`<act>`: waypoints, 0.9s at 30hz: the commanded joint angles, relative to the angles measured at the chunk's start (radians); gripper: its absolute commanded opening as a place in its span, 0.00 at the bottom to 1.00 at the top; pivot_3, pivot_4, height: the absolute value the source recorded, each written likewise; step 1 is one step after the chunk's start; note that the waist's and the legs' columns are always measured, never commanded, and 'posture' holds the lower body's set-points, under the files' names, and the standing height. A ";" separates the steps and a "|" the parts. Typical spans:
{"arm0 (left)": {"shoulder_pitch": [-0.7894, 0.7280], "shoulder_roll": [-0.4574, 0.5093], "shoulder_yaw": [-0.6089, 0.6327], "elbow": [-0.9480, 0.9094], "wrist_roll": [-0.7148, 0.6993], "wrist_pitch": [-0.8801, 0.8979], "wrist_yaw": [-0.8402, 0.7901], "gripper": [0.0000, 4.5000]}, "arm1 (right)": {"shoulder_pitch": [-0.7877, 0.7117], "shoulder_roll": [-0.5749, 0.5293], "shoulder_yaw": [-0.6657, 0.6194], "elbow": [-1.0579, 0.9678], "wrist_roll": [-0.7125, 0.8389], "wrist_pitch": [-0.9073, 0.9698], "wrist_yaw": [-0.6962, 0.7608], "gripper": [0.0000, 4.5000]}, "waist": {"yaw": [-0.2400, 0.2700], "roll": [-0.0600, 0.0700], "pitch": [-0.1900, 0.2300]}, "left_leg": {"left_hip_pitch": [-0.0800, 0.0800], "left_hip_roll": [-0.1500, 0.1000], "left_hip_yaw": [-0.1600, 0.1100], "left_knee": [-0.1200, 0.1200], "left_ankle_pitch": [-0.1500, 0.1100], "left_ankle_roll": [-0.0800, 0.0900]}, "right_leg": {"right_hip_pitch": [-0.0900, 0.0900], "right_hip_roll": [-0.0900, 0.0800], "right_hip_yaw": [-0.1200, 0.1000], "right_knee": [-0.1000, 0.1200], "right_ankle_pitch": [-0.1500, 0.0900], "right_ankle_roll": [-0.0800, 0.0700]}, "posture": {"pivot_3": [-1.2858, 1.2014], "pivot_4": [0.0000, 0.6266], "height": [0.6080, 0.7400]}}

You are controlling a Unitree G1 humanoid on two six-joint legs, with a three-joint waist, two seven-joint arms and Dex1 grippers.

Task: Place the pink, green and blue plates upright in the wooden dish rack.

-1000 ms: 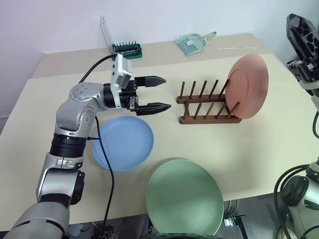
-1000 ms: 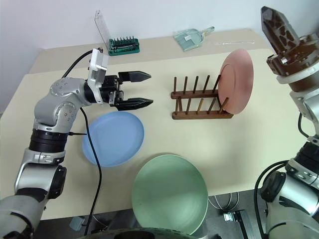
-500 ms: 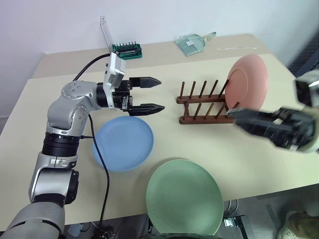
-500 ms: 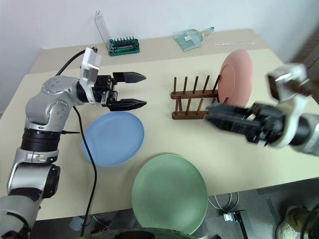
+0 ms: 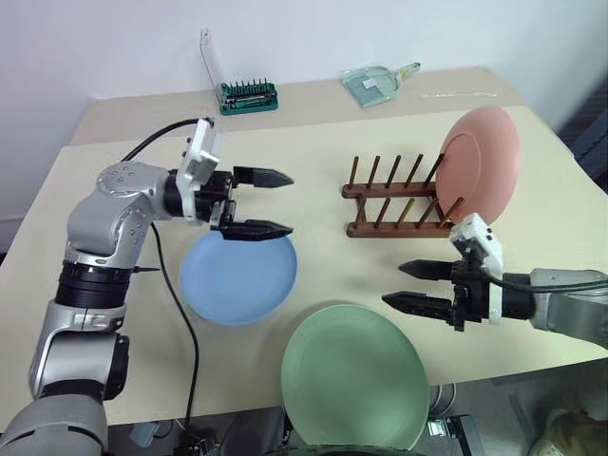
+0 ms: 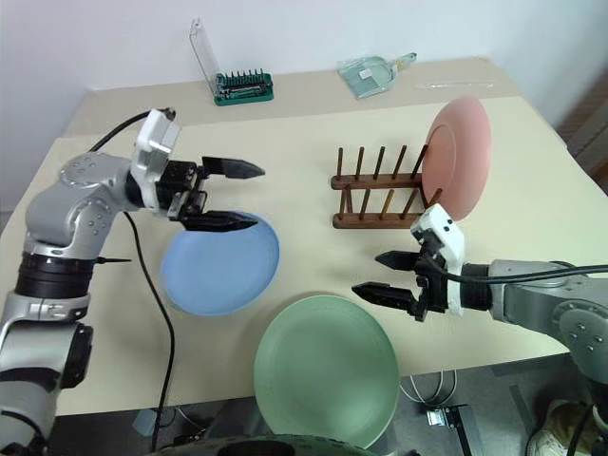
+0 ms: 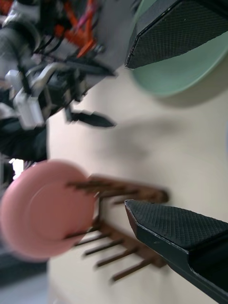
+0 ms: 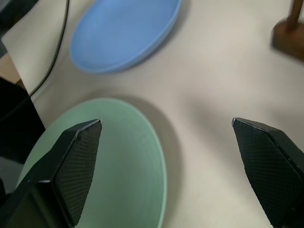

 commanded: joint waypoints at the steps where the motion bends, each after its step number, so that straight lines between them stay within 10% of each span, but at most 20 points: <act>1: 0.017 0.042 0.010 -0.059 -0.029 -0.006 -0.061 1.00 | -0.010 -0.032 0.022 -0.042 0.007 0.029 0.010 0.99 | 0.001 0.000 0.000 | 0.000 0.000 0.000 0.000 0.000 0.000 | 0.000 0.000 0.000 0.000 0.000 0.000 | 0.52 0.24 1.00; 27: -0.015 0.034 0.005 -0.063 -0.032 0.009 -0.028 1.00 | 0.036 0.044 0.187 -0.023 -0.253 -0.005 0.037 0.99 | 0.001 -0.002 0.000 | 0.001 0.000 0.000 0.000 0.000 0.000 | 0.001 0.000 -0.001 -0.001 0.000 0.000 | 0.52 0.24 1.00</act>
